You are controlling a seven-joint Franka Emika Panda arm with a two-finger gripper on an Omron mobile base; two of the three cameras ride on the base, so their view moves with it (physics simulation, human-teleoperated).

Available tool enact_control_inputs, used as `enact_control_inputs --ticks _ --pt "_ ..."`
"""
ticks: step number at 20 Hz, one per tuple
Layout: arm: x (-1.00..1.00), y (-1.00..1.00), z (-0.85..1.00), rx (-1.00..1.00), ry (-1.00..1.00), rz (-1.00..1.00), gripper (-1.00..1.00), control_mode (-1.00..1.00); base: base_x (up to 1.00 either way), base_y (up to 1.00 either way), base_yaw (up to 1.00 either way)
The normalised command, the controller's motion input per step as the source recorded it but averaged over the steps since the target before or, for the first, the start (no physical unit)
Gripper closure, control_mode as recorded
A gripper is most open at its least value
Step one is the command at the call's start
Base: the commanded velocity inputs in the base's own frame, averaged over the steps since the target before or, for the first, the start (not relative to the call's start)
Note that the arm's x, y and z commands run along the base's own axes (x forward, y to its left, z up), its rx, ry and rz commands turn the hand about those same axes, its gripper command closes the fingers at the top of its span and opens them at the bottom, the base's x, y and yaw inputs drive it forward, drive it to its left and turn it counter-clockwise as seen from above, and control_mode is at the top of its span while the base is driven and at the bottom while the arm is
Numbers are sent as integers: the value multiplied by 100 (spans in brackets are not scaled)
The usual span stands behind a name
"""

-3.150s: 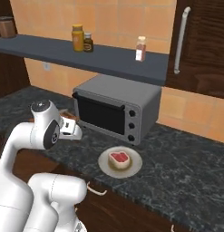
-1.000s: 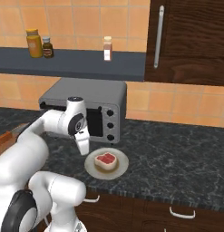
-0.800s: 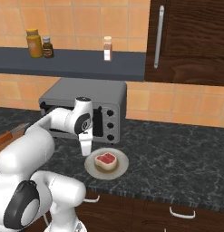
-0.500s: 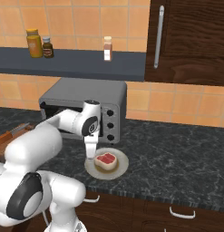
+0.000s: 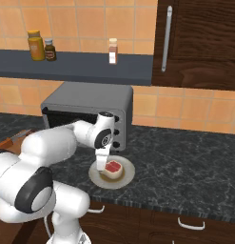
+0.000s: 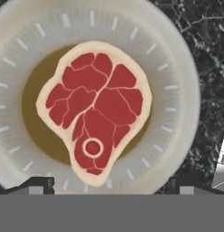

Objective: Pick up the knife from the drawer and place it on the cutting board. Then place the meat from the plate to the cutting board.

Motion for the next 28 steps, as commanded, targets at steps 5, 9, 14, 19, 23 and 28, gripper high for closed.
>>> enact_control_inputs --ticks 5,9,14,19,23,28 --pt "30 -1 -27 0 5 -8 -100 -100 0 0 0" --pt "33 0 -22 0 6 -5 -100 -100 0 0 0" --pt "9 -9 -26 0 8 -2 -100 -100 0 0 0" --pt "-40 -35 -26 1 2 0 -100 -100 0 0 0" --pt "-22 -15 -27 1 0 0 -100 -100 0 0 0" --pt "-1 0 -24 0 0 0 100 -100 0 0 0"
